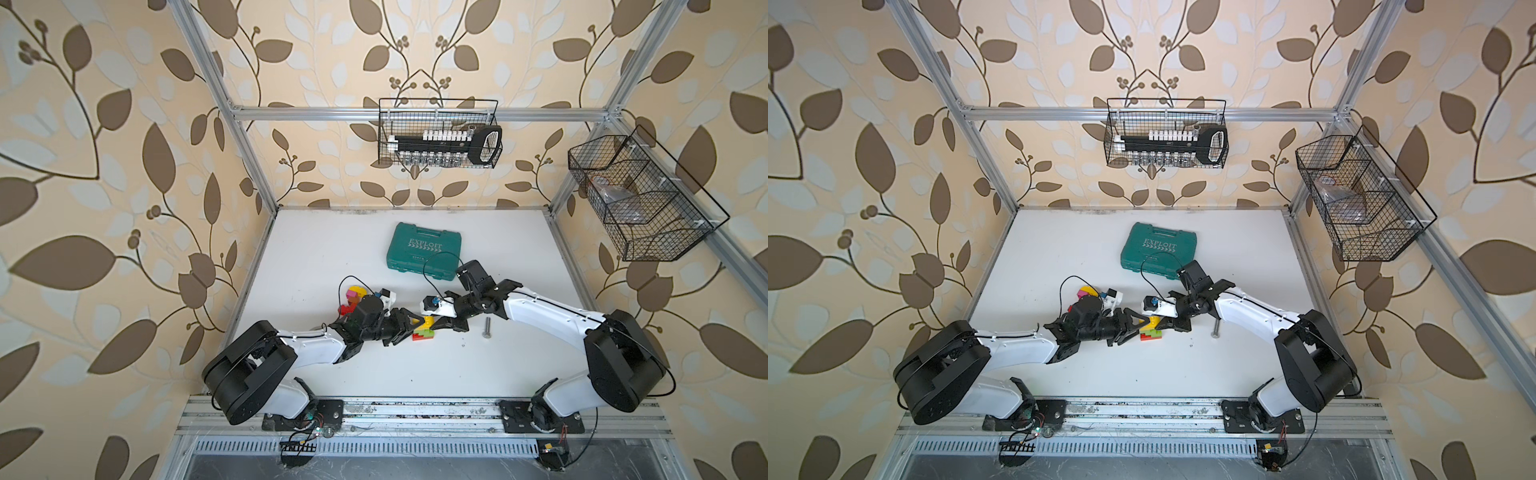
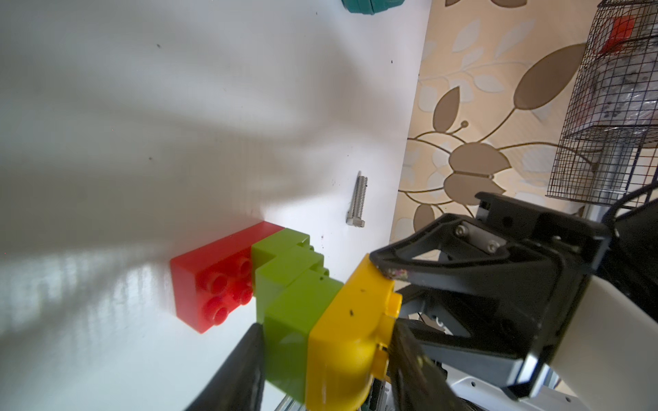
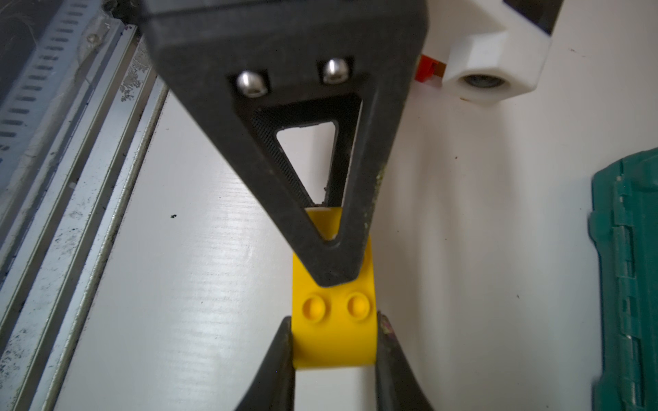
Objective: Assemble the letter s with lego
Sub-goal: Assemble the lego brick with the lego brick, then adjust the lego brick at the center of the board.
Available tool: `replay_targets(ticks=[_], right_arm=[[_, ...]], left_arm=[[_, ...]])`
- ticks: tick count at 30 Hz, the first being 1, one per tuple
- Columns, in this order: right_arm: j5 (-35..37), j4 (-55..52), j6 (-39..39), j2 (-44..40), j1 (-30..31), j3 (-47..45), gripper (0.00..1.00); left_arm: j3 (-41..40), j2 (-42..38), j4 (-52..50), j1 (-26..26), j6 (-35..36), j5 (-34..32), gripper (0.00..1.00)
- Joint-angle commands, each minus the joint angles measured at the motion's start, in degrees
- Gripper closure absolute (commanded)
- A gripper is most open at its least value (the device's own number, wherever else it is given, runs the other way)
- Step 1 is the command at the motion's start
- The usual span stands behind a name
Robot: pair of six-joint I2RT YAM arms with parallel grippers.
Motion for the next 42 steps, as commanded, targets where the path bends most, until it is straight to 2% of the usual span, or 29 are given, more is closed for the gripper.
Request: replay_targets(ticks=[1, 7, 9, 12, 20, 22, 26, 31, 34, 37, 40, 42], right_arm=[[1.7, -2.4, 0.8, 2.0, 0.4, 0.6, 0.74], [1.6, -2.4, 1.8, 2.0, 0.4, 0.9, 0.67], [1.6, -2.0, 2.5, 1.9, 0.4, 0.9, 0.63], [1.7, -1.3, 3.3, 1.4, 0.4, 0.3, 0.58], [0.7, 2.4, 9.0, -4.7, -2.6, -2.1, 0.48], [0.3, 2.9, 11.8, -8.3, -4.0, -3.2, 0.47], [0.3, 6.8, 19.5, -19.2, -5.4, -8.3, 0.45], [1.5, 21.3, 38.0, -35.9, -4.6, -19.9, 0.44], [10.4, 30.5, 47.9, -45.3, 0.8, -28.5, 0.43], [23.3, 34.4, 51.7, -51.5, 10.5, -35.5, 0.43], [34.1, 36.8, 52.6, -52.4, 19.7, -40.0, 0.42], [38.7, 39.2, 52.6, -50.0, 23.8, -41.7, 0.42]], left_arm=[[-0.5, 0.7, 0.7, -0.4, -0.3, -0.5, 0.47], [-0.4, 0.7, 0.4, -0.4, -0.3, -0.5, 0.46], [-0.3, 0.5, -0.3, -0.4, -0.3, -0.6, 0.33], [-0.1, -0.2, -1.9, -0.4, 0.1, -1.0, 0.2], [2.6, -5.9, -10.5, -0.3, 3.0, -2.2, 0.05], [3.9, -8.3, -14.3, -0.1, 4.2, -2.5, 0.01], [6.7, -15.1, -25.1, 0.9, 8.2, -3.8, 0.01], [9.6, -23.2, -39.0, 3.8, 13.3, -5.3, 0.01], [11.2, -26.1, -45.8, 5.9, 15.9, -6.0, 0.01], [13.0, -26.7, -49.0, 7.4, 17.4, -6.2, 0.01], [15.9, -25.1, -52.3, 7.9, 19.4, -7.1, 0.01], [17.4, -24.0, -53.4, 8.2, 20.3, -7.5, 0.01]])
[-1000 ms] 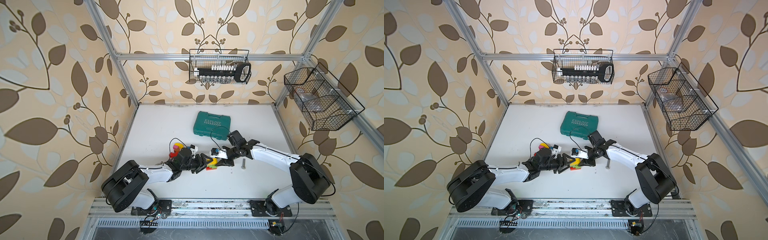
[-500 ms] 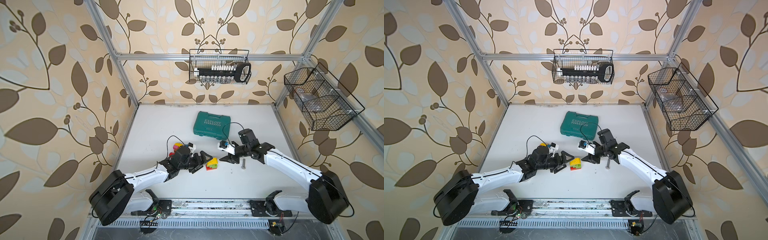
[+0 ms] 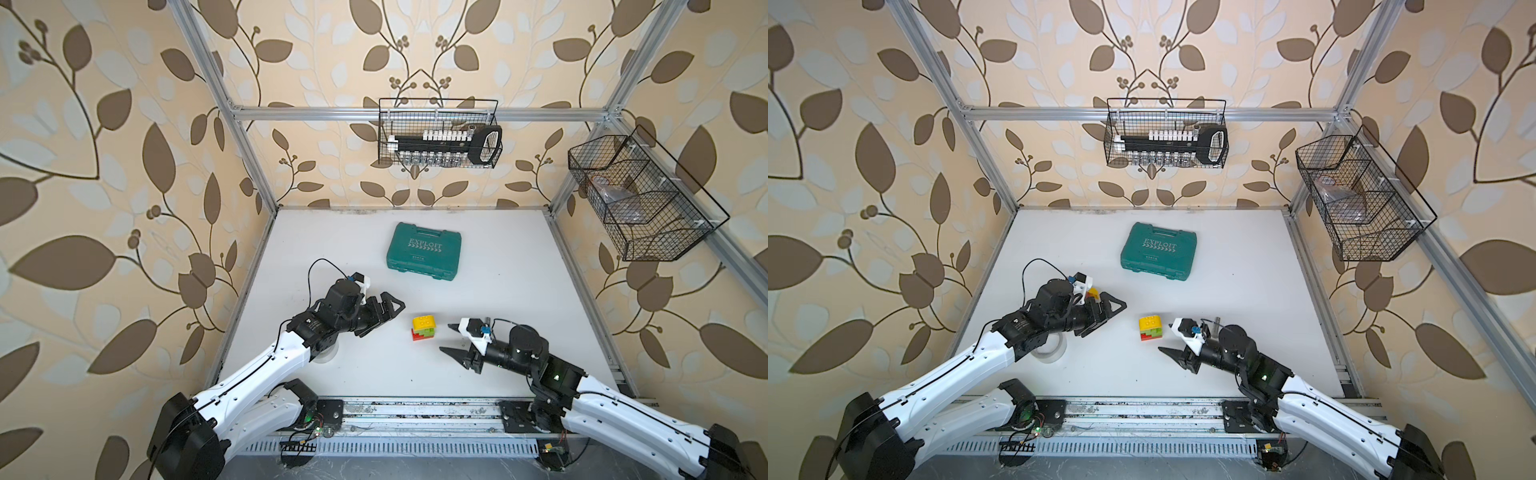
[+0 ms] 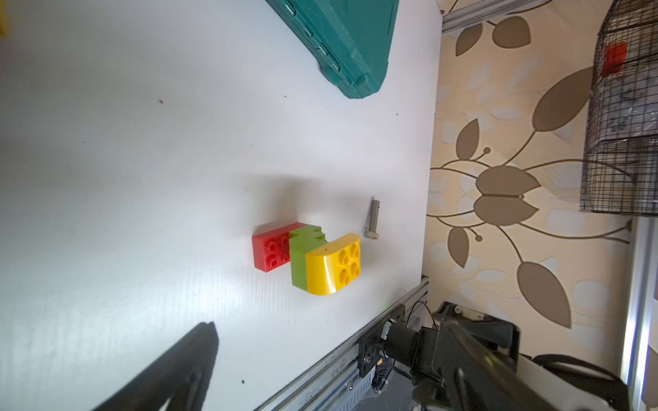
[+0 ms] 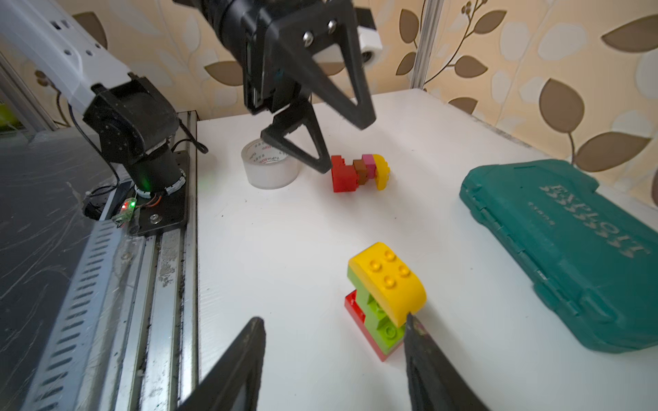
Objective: Assemble the letter s with lego
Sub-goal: Adjust the lego brick at the center of the board.
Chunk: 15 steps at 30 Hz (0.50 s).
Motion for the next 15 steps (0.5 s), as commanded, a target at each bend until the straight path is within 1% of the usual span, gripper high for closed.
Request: replay_targets(ticks=[1, 4, 6, 10, 12, 15], right_arm=[[14.8, 7.8, 4.2, 3.5, 5.5, -2.6, 0.41], [19.0, 14.5, 4.4, 10.8, 8.3, -3.9, 0.39], [20.3, 18.5, 3.6, 15.6, 8.8, -4.0, 0.39], [22.4, 25.3, 1.0, 24.3, 8.6, -4.0, 0.37], [21.4, 27.9, 0.0, 27.6, 7.7, -4.0, 0.36], [16.5, 31.2, -0.4, 32.4, 3.7, -3.7, 0.35]], left_arm=[[4.2, 1.2, -4.4, 0.8, 4.1, -1.4, 0.01], [6.1, 2.6, -5.7, 1.2, 4.6, -1.8, 0.01], [7.0, 3.2, -6.6, 1.7, 6.0, -1.9, 0.01], [7.9, 3.5, -7.3, 2.6, 6.5, -1.7, 0.01], [8.4, 3.8, -7.7, 2.9, 6.8, -1.6, 0.01], [9.1, 4.5, -8.2, 3.3, 7.3, -1.3, 0.01]])
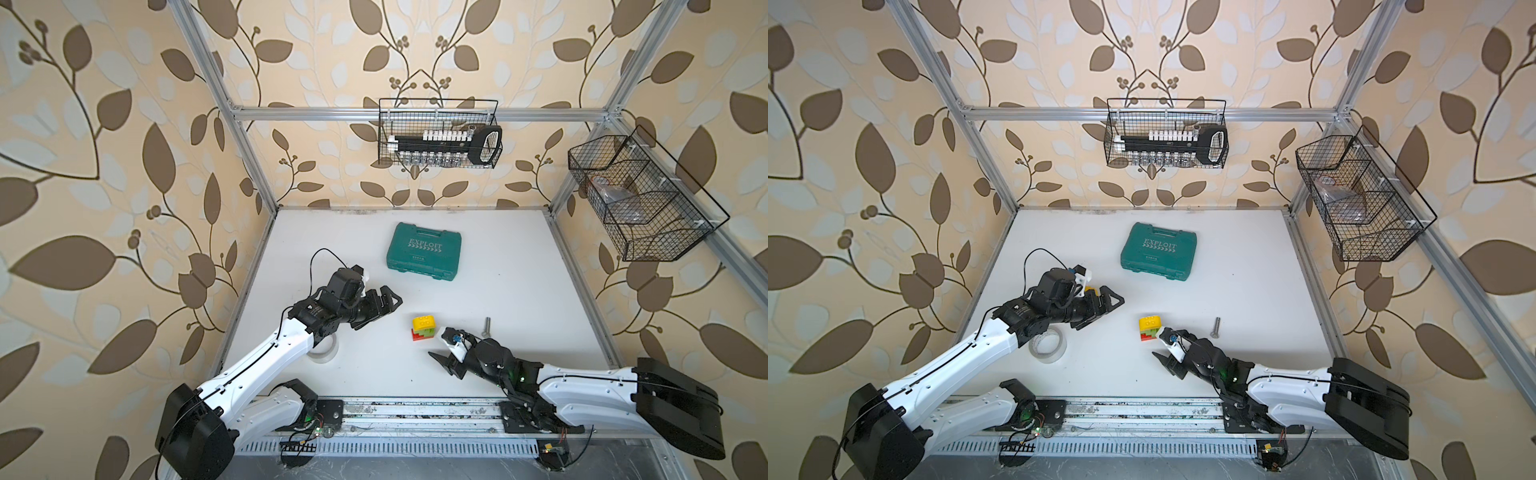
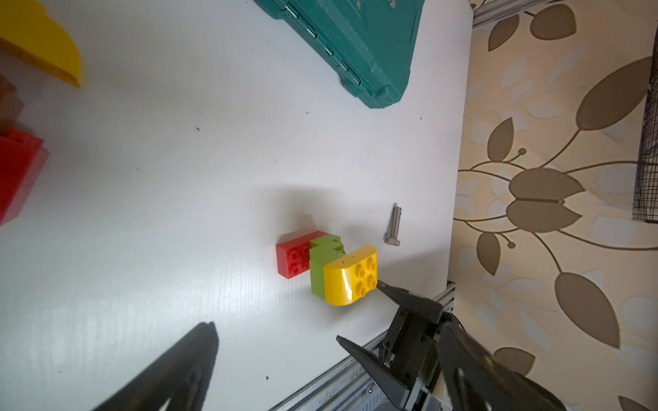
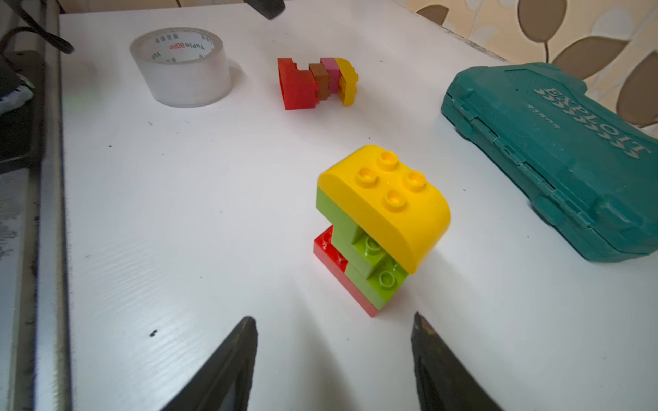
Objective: Assemble the letter s with lego
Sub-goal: Adjust the lego brick at the center of the board.
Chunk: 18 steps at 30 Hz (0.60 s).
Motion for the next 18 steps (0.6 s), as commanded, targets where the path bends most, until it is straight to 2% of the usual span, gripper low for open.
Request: replay_targets(ticks=[1, 8, 18], right_arm=[[-3.4, 8.4, -1.4, 4.4, -3.5, 0.0, 0.35], [-11.9, 13.1, -3.6, 15.8, -7.5, 3.7, 0.33], [-15.9, 19.9, -5.8, 26.3, -11.4, 6.4, 0.31]], left_arm=[[2.8, 0.5, -0.9, 0.8, 2.2, -0.5, 0.01], [3.3, 1.3, -0.9, 1.4, 2.4, 0.0, 0.01], [3.3, 1.4, -1.4, 2.9, 3.0, 1.5, 0.01]])
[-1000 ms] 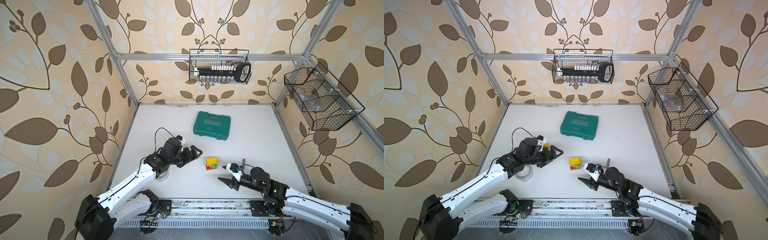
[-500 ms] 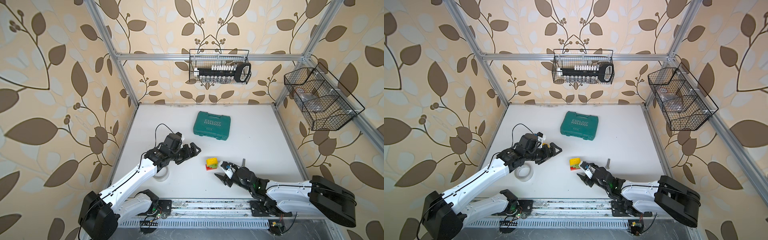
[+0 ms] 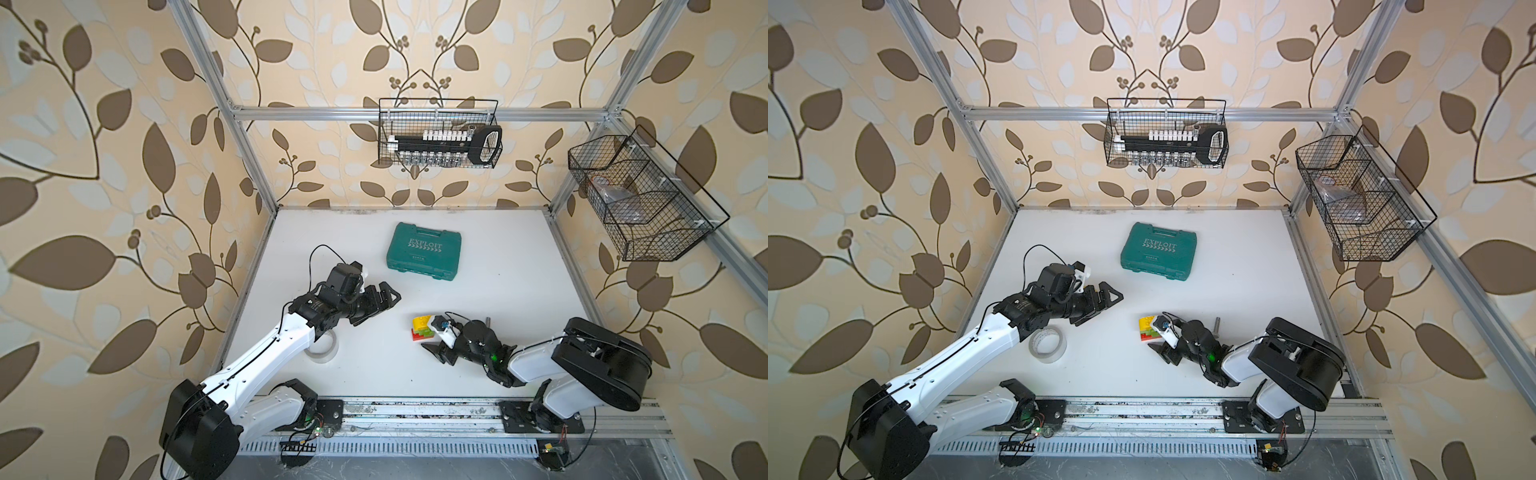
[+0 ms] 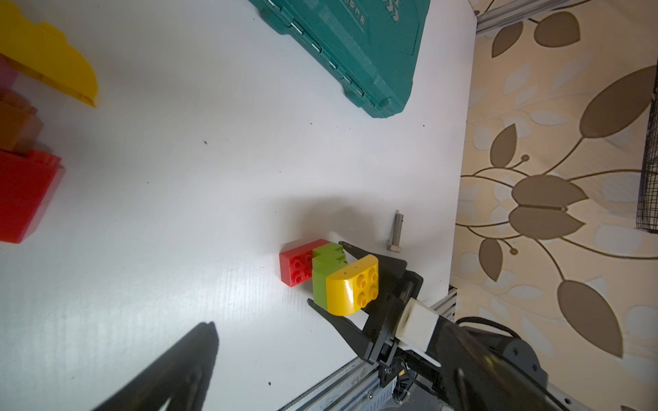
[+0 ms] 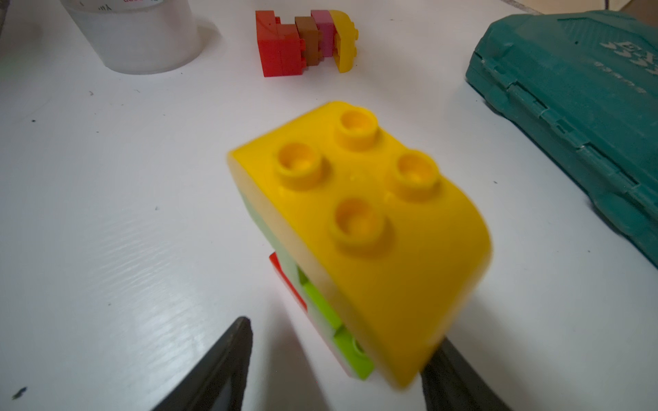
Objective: Assemble the letter s with lego
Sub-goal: Adjust the lego brick at the center of the board.
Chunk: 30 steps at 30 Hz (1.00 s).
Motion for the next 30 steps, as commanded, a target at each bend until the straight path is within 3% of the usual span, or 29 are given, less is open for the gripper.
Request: replay_targets(ticks=[1, 9, 14, 30], right_arm=[[-3.0, 3.8, -1.4, 2.2, -1.1, 1.4, 0.31], [-12.1, 10.3, -1.2, 7.7, -1.4, 0.7, 0.3], [-12.7, 13.4, -0.1, 8.4, -1.0, -1.3, 0.31], [-13.5, 13.1, -1.0, 10.0, -0.9, -1.6, 0.55]], left_arm=[[1.8, -0.1, -1.0, 1.0, 1.9, 0.9, 0.01], [1.5, -0.3, -0.6, 1.9, 2.1, 1.7, 0.01], [1.2, -0.7, -0.4, 2.2, 2.2, 2.0, 0.01], [0.0, -1.6, 0.2, 2.6, 2.0, 2.6, 0.01]])
